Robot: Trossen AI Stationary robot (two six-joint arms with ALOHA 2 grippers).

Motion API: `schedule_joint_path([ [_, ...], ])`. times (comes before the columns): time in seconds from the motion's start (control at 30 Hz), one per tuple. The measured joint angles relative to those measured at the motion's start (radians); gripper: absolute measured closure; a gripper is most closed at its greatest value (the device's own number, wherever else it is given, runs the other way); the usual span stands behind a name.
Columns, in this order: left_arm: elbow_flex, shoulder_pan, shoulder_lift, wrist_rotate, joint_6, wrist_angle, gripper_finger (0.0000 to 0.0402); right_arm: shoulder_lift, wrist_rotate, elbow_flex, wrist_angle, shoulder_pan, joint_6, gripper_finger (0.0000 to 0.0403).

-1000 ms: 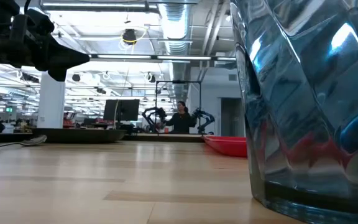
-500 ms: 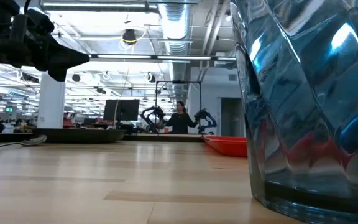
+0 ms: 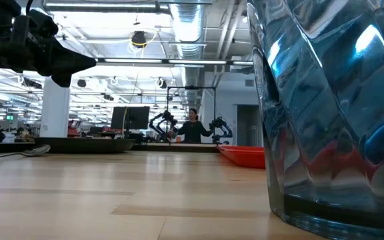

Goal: Pick and place plate/cup/fork/spoon on tray

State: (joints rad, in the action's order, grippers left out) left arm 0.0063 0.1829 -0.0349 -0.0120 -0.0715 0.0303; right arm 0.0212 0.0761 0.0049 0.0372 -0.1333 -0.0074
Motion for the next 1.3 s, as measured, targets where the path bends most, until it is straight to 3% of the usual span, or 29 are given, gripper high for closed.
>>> schedule_joint_path([
  [0.6,0.0,0.0,0.0,0.0,-0.16,0.004,0.0401,0.0,0.0,0.0,0.0,0.0,0.0,0.0365],
  [0.73,0.0,0.007,0.001,-0.088,-0.124,0.084,0.0401,0.0,0.0,0.0,0.0,0.0,0.0,0.0365],
  [0.83,0.007,0.009,-0.005,-0.021,-0.142,0.122,0.0401,0.0,0.0,0.0,0.0,0.0,0.0,0.0365],
  [1.0,0.079,0.008,-0.099,-0.012,-0.176,0.124,0.0401,0.0,0.0,0.0,0.0,0.0,0.0,0.0365],
  [1.3,0.245,0.008,-0.441,0.016,-0.228,0.12,0.0401,0.0,0.0,0.0,0.0,0.0,0.0,0.0365],
])
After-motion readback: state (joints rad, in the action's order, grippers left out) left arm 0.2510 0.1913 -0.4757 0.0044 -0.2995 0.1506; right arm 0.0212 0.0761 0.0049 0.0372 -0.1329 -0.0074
